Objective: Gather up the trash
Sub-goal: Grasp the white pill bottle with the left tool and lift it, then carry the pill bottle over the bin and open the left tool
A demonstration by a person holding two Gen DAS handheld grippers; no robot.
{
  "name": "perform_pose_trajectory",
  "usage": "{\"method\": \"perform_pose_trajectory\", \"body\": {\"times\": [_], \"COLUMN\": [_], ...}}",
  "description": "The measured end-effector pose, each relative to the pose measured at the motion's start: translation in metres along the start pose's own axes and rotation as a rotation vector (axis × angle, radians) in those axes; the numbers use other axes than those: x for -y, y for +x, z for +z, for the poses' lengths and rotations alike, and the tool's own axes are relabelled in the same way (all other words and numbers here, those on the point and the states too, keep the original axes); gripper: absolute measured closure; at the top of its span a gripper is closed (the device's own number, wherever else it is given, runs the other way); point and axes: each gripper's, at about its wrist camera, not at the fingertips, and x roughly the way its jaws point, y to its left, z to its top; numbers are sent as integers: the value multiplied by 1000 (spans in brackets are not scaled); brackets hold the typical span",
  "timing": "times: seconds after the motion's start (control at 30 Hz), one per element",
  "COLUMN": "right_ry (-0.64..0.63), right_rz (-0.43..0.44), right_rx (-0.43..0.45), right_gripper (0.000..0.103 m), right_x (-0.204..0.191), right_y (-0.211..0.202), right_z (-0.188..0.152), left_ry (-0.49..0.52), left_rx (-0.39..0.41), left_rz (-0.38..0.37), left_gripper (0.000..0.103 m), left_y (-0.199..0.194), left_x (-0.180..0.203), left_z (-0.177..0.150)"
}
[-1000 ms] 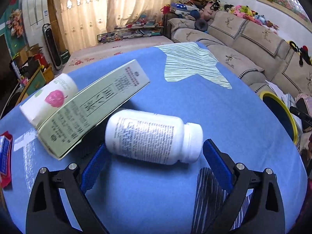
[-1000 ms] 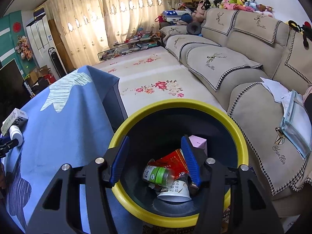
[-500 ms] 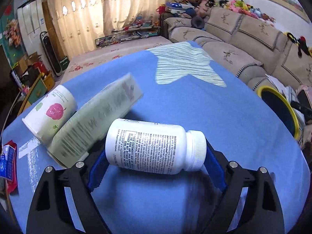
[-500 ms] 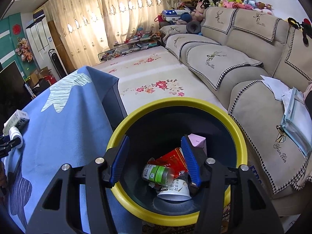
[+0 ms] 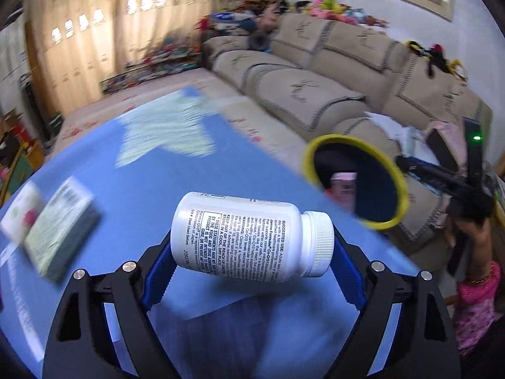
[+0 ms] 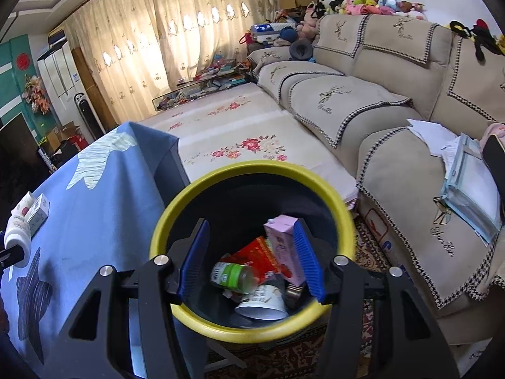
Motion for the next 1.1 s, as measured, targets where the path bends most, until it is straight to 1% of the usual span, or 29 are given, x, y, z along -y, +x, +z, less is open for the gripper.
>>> {"method": "perform_pose_trajectory", "body": {"times": [0.1,0.17,0.33,0.47,0.57,0.63,0.8,0.83,0.9,1.0,1.1], "right_ry": [15,31,81,97,105,116,134,136,139,140,134], "right_rz": [-29,-49,-90,-111,-126,-130,-141,-143,-146,-145,-139], "right_rx": [13,17,17,18,19,18,13,13,14,16,17], "right_gripper": [50,50,48,48,48,48,46,45,44,44,43], "right_x": [19,35,70,88,98,105,116,117,118,117,111], "right_y": [-7,-12,-20,-23,-24,-24,-24,-25,-25,-27,-28], "right_z": [0,0,-2,-4,-6,-7,-11,-11,-11,-11,-10], "left_ry": [58,95,161,208,228,229,227,221,199,184,171], "left_rx": [2,-11,-60,-104,-134,-157,-196,-204,-202,-188,-143], "left_rz": [-52,-93,-154,-178,-182,-183,-164,-165,-159,-163,-152], "left_gripper": [17,17,17,17,17,17,17,13,11,11,11], "left_y": [13,29,72,112,136,151,172,175,174,168,147], "left_x": [40,69,126,161,178,185,193,193,186,180,170], "left_z": [14,25,46,59,66,69,73,74,74,75,73]}}
